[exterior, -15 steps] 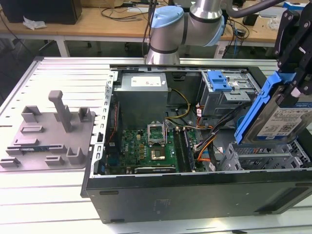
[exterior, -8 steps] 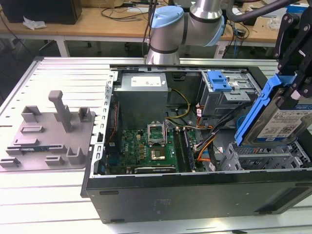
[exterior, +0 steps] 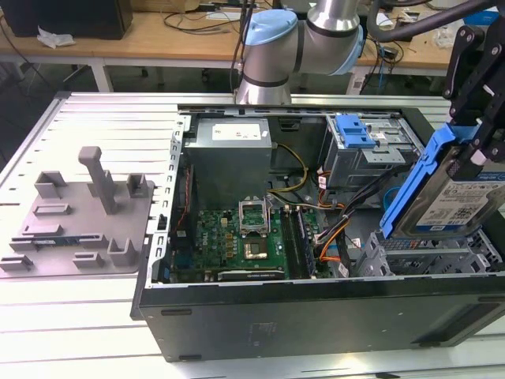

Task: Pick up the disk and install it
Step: 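Insert the disk into the insertion slot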

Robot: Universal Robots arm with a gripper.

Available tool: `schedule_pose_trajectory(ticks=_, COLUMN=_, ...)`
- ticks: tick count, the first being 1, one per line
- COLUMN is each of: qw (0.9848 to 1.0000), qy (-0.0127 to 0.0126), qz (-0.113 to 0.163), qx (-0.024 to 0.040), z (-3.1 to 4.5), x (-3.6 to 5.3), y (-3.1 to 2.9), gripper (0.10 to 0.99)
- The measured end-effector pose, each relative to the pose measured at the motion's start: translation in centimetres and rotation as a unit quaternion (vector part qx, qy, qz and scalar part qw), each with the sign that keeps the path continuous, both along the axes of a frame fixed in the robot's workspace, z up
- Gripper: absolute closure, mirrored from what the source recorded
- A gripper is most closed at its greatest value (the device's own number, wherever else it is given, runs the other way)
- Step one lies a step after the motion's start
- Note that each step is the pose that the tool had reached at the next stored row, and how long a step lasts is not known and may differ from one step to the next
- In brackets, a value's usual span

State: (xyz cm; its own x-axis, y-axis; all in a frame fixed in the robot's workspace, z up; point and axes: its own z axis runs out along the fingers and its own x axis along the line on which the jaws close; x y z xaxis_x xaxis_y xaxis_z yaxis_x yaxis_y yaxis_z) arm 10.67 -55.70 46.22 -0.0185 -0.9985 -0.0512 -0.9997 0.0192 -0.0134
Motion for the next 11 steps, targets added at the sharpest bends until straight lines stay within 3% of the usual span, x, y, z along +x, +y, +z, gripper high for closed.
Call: schedule_pose_trajectory(ticks=11, qw=1.0, qy=0.0, qz=0.0, qx=0.0, z=-0.69, x=0.01, y=-0.03, gripper=0.718)
